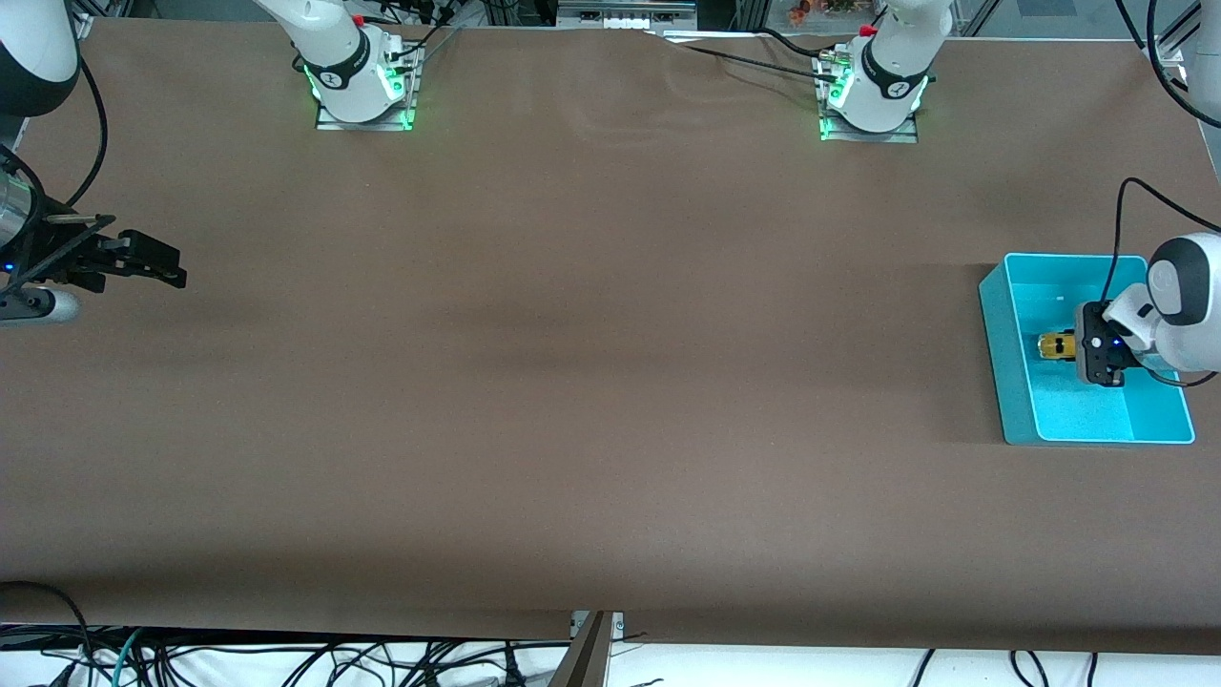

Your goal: Wind and store yellow beetle car

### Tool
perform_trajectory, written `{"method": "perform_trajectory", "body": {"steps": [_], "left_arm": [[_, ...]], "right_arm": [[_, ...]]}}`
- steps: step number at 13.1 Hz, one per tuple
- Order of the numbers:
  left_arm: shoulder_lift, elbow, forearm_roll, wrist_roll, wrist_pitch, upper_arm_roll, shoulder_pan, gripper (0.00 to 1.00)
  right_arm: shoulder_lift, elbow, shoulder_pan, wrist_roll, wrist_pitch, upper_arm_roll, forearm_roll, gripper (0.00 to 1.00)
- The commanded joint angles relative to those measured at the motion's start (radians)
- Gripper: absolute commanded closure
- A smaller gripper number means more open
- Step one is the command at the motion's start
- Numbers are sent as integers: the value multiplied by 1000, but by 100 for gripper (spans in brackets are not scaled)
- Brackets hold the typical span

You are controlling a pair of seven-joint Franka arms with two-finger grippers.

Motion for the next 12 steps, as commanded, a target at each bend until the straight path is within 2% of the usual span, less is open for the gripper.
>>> {"method": "perform_trajectory", "body": {"steps": [1,3,5,8,12], "left_arm": [[-33,-29,-17,34,19,-17,14,0],[-50,-23,-17,37,-9,-22,13,0],[-108,-16,-17,34,-71,-31,-2,0],[-186,26,-19,-4,-214,-110,-6,0],[-190,188,-17,-108,-493,-255,-9,0]], "right_arm": [[-9,-10,-10,-12,8,8,-6,1],[-9,-10,-10,-12,8,8,-6,1],[-10,-10,-10,-12,8,8,-6,1],[-10,-10,-10,-12,8,8,-6,1],[-9,-10,-10,-13,8,8,-6,1]]}}
